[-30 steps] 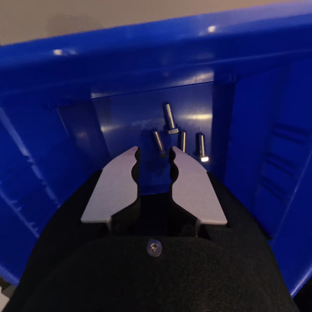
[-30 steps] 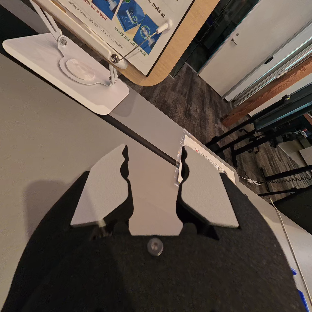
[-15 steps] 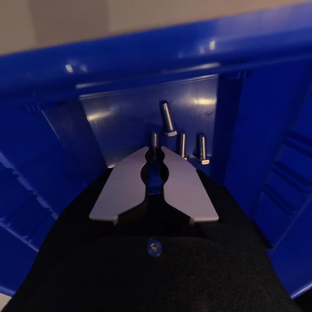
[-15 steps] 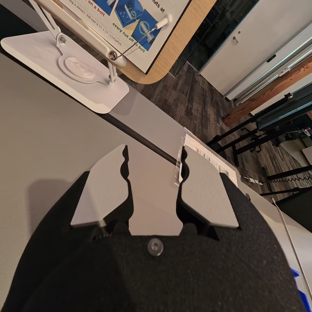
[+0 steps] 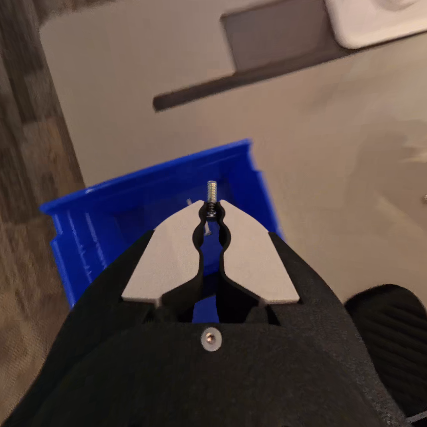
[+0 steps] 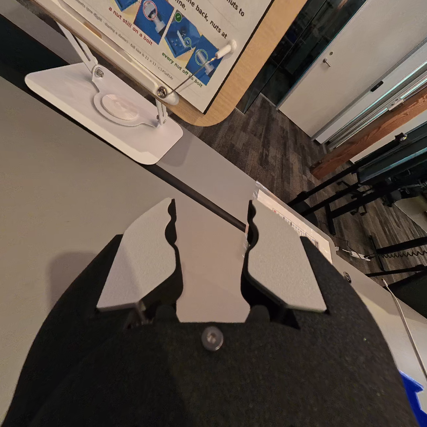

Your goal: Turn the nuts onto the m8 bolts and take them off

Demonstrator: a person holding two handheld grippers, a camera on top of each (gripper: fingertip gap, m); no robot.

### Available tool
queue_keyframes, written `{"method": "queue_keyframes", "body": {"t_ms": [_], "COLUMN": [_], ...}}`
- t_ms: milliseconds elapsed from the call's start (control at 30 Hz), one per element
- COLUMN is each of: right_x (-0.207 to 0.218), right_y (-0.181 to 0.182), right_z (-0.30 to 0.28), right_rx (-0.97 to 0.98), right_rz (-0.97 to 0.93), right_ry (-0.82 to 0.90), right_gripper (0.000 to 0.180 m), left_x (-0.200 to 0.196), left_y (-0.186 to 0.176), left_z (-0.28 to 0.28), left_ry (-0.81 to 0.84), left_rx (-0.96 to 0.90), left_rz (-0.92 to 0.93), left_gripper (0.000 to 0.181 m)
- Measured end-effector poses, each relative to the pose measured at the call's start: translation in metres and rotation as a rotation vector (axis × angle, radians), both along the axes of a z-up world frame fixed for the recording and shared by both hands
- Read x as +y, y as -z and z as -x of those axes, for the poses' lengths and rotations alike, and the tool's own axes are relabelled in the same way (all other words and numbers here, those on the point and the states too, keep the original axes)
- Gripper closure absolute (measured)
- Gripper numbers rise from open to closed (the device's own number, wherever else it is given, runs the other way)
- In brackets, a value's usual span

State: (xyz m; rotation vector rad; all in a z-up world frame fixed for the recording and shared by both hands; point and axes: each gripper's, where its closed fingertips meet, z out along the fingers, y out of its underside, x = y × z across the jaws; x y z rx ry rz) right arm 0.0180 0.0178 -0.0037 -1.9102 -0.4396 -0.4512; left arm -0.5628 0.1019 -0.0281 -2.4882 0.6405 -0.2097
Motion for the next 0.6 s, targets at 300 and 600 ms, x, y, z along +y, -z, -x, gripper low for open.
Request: {"method": "queue_keyframes", "body": {"t_ms": [300,600], "right_x": [-0.003,-0.049], "right_y": [-0.009,-0.018], "right_z": [0.049,0.187], "right_rx": [0.030,0.245], "right_rz": [-0.022,-0.005], "right_ry": [-0.211,-0.839], "right_gripper": [0.123,0.134], "left_x": [-0.096,-0.183], "left_y": [-0.104,-0.091], "left_z": [-0.173,-0.285], "left_ry": [0.462,0.682], "left_rx": [-0.374,-0.727], "left_rz": [-0.399,-0.454], "left_gripper": [0.173,0.173]}}
